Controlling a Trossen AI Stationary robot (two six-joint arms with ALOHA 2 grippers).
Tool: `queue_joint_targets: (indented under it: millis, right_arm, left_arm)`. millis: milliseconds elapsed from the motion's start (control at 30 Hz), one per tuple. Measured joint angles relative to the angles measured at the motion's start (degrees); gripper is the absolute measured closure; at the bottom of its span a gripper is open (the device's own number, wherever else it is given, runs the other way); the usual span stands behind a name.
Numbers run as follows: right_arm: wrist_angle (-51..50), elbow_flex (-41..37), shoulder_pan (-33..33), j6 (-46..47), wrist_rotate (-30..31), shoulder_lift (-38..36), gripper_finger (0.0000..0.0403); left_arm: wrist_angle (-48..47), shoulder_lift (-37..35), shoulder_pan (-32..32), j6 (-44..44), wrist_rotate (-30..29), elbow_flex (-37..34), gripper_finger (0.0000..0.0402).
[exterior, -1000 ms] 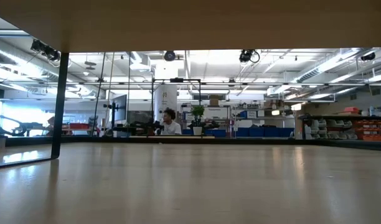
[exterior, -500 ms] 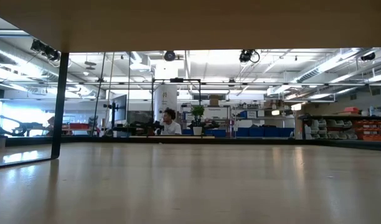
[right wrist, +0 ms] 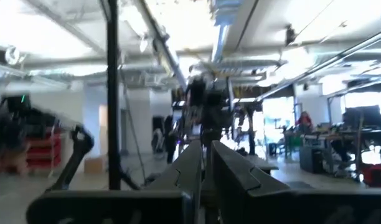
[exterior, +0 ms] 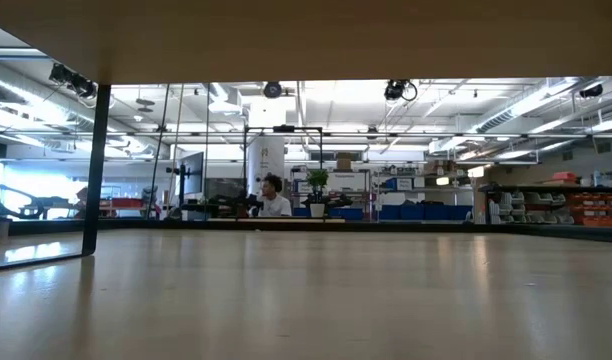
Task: Pick and place cans onto a shelf
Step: Return to Home Position
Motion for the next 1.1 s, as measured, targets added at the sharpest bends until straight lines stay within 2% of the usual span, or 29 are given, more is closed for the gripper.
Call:
queue_joint_targets:
  millis: [133,233,367,500,600,700,800,900,933,1000,1067,1100]
  right_arm:
    - [5.8,-4.8,-0.3,0.6,1.4,-2.2,0.0359]
    - [5.7,-6.8,-0.2,-0.6,1.5,-4.9,0.0358]
    - [4.0,-9.7,-0.2,-1.5,3.3,-8.6,0.0357]
    - [0.2,-12.9,-0.2,3.8,3.3,-12.1,0.0358]
    - [-1.8,-14.1,0.1,6.5,1.5,-16.0,0.0358]
    - [-4.1,-16.1,0.9,4.8,0.7,-19.2,0.0357]
    - [-2.4,-20.0,1.1,2.7,2.5,-18.8,0.0357]
    - [-7.0,-20.9,0.6,9.9,5.9,-19.0,0.0359]
    - [-7.5,-21.0,0.3,11.8,5.0,-19.0,0.0359]
    - [-7.7,-21.0,-0.2,13.1,-1.8,-18.9,0.0359]
    - [-7.5,-21.0,-0.7,13.1,-8.1,-19.0,0.0358]
    - [-7.5,-21.0,-0.8,13.0,-8.9,-19.0,0.0357]
  left_arm:
    - [3.3,-7.4,-3.1,-4.2,-0.9,-10.8,0.0369]
    - [6.7,-13.4,-5.0,-1.2,-0.6,-16.2,0.0370]
    - [5.3,-20.6,-5.6,1.6,-0.9,-20.7,0.0371]
    - [3.7,-25.6,-5.6,-6.5,-2.8,-26.3,0.0367]
    - [11.1,-28.9,-5.6,-9.3,-3.7,-33.6,0.0366]
    - [22.4,-32.1,-5.6,-5.3,-1.9,-41.9,0.0369]
    - [27.9,-34.8,-5.6,-4.1,-1.5,-48.6,0.0371]
    - [31.9,-37.9,-5.6,-10.2,-3.3,-53.1,0.0369]
    - [32.9,-38.7,-5.5,-11.8,-3.3,-54.3,0.0368]
    - [33.4,-40.4,-5.7,-12.5,-1.6,-56.7,0.0366]
    - [34.8,-41.8,-5.7,-10.3,2.8,-58.9,0.0366]
    - [35.8,-42.4,-5.7,-8.7,5.4,-60.1,0.0367]
